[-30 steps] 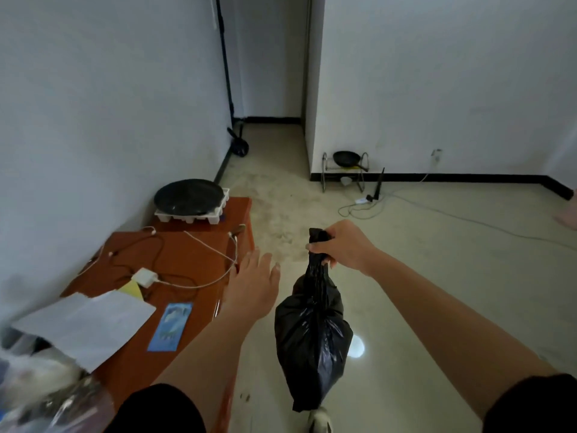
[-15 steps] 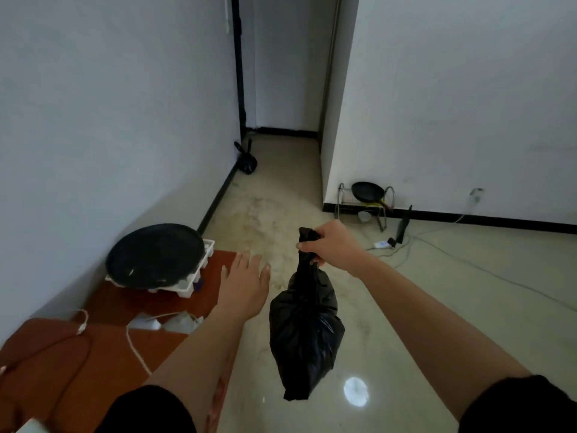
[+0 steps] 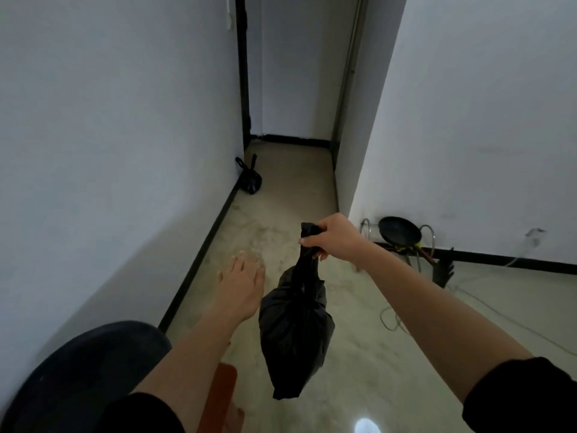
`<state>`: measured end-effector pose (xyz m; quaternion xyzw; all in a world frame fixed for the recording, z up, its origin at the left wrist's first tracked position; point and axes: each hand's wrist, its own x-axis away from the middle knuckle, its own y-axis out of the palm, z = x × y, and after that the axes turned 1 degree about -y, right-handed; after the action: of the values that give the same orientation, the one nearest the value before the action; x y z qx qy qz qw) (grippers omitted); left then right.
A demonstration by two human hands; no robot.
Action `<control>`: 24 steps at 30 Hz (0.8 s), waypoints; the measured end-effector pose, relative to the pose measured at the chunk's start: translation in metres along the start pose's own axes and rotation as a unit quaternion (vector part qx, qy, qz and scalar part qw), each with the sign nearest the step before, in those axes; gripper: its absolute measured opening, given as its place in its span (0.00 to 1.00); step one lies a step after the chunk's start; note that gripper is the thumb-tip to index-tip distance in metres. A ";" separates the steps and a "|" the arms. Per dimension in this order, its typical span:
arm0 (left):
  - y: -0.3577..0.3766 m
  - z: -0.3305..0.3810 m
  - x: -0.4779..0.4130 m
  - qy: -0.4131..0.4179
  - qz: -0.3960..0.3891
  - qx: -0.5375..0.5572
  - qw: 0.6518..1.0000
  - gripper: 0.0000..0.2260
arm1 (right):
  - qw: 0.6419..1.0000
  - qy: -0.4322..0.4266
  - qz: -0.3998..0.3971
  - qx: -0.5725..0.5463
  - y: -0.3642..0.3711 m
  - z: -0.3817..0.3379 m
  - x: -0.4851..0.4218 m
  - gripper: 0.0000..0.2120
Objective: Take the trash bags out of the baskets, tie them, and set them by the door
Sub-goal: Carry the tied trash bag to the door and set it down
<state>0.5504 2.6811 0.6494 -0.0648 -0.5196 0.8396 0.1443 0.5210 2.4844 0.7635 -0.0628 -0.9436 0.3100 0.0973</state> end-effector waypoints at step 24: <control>-0.023 -0.009 -0.734 -0.102 0.024 -0.003 0.995 0.22 | 0.993 -0.064 -0.095 -0.030 -0.096 -0.026 -0.762 0.11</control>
<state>1.2542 2.4709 0.6360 0.0081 -0.5322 0.8436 0.0707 1.2624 2.2866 0.7313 0.0447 -0.9585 0.2744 0.0636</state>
